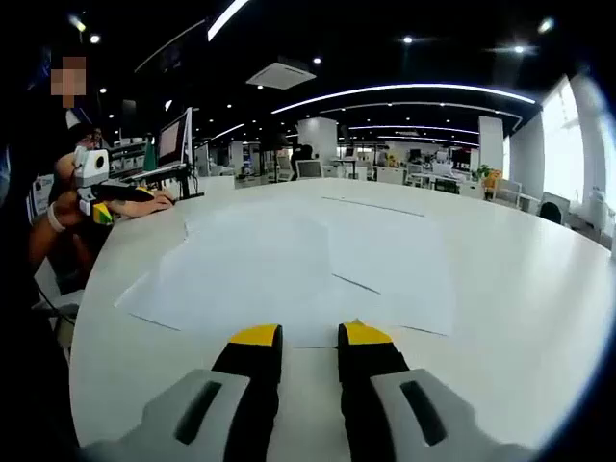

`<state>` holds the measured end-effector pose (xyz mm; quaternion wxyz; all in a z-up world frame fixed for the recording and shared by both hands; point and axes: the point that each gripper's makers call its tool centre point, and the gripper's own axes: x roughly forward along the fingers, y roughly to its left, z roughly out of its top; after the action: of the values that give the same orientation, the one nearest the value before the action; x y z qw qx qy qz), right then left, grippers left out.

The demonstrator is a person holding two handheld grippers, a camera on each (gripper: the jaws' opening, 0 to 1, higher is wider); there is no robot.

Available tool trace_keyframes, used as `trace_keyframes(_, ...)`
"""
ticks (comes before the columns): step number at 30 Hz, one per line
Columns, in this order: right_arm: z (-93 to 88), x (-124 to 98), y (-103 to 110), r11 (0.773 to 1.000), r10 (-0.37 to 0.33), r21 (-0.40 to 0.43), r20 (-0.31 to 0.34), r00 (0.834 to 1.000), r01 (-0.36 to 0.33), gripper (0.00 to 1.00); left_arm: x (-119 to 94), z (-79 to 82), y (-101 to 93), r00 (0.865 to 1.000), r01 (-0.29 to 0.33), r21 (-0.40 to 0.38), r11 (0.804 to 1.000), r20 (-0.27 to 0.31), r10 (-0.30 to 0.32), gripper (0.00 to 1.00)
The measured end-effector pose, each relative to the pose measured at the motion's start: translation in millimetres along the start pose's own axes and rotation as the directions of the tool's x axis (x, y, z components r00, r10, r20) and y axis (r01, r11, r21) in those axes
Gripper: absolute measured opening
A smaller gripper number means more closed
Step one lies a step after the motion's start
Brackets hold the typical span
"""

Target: Organize the stack of printing papers by aligning and flattening the scattered papers on the table

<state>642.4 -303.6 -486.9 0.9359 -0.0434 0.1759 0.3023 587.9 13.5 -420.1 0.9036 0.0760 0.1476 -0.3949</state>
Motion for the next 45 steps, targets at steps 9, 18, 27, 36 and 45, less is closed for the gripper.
trace_keyframes(9,0.2,1,-8,0.999,-0.032,0.026,-0.005,0.999,0.032,0.05,1,-0.7,0.7,1.0,0.004,-0.002,1.0,0.0,-0.004,0.83)
trace_keyframes(18,-0.3,2,-12,0.999,-0.041,0.011,-0.005,0.999,0.041,0.0,1,-0.6,1.1,1.0,0.002,-0.002,1.0,0.002,-0.002,0.82)
trace_keyframes(27,-0.6,2,-10,1.0,-0.015,-0.028,-0.065,0.998,0.013,0.03,2,-1.4,-0.3,1.0,0.007,-0.002,1.0,-0.001,-0.007,0.82)
trace_keyframes(36,1.7,9,-4,1.0,0.003,-0.019,-0.179,0.984,-0.007,0.26,3,-0.5,-1.7,1.0,0.011,-0.001,1.0,0.003,-0.011,0.82)
trace_keyframes(45,2.1,6,6,0.998,0.012,-0.055,-0.21,0.978,-0.024,0.25,3,-0.8,0.0,1.0,0.011,-0.001,1.0,0.003,-0.011,0.82)
